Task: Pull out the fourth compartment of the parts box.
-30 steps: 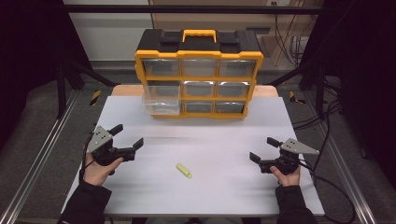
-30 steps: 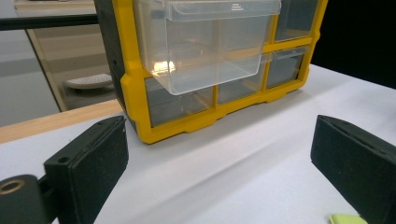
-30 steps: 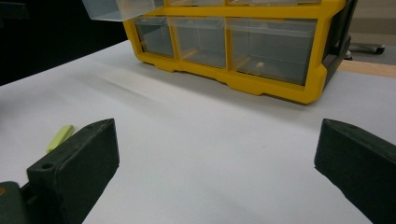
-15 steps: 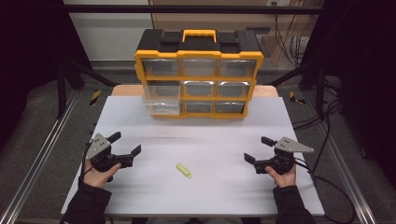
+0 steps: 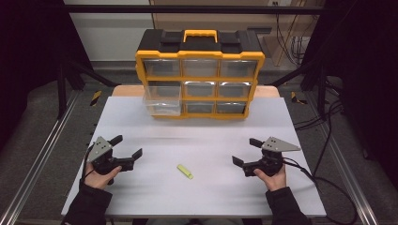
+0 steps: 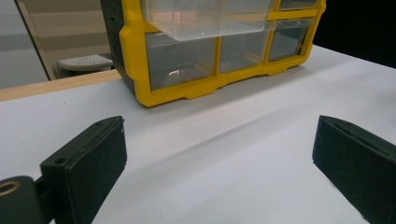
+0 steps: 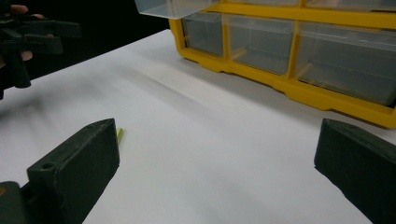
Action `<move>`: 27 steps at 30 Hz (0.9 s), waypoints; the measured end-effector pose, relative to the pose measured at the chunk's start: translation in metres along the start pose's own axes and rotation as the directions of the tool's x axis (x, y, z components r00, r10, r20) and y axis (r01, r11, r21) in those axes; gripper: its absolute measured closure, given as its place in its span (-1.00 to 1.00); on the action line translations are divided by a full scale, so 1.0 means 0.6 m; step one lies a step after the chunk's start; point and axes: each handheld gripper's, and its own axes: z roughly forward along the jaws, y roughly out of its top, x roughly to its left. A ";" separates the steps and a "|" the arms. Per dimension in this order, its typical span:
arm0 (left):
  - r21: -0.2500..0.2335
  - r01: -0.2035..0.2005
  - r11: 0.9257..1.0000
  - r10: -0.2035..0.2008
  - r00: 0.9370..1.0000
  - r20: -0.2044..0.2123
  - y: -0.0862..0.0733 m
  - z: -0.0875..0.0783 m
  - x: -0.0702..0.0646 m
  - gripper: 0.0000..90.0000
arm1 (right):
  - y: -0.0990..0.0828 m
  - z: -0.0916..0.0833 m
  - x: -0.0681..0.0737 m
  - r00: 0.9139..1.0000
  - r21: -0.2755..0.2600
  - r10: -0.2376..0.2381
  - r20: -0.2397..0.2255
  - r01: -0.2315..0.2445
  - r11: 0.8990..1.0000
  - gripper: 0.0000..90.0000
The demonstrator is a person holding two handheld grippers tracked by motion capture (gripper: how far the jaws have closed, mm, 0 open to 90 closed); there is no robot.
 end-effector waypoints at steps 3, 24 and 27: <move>0.005 -0.003 1.000 0.003 1.000 0.007 -0.001 0.001 -0.001 -0.93 | 0.003 0.009 0.010 1.000 0.012 0.001 -0.016 0.000 1.000 -0.99; 0.018 -0.018 1.000 0.017 1.000 0.022 -0.008 0.006 -0.001 -0.94 | 0.032 0.074 0.072 0.998 0.107 -0.052 -0.037 0.056 0.993 -0.96; 0.018 -0.019 1.000 0.019 1.000 0.025 -0.009 0.006 0.000 -0.94 | 0.035 0.083 0.079 0.998 0.124 -0.055 -0.029 0.058 0.991 -0.96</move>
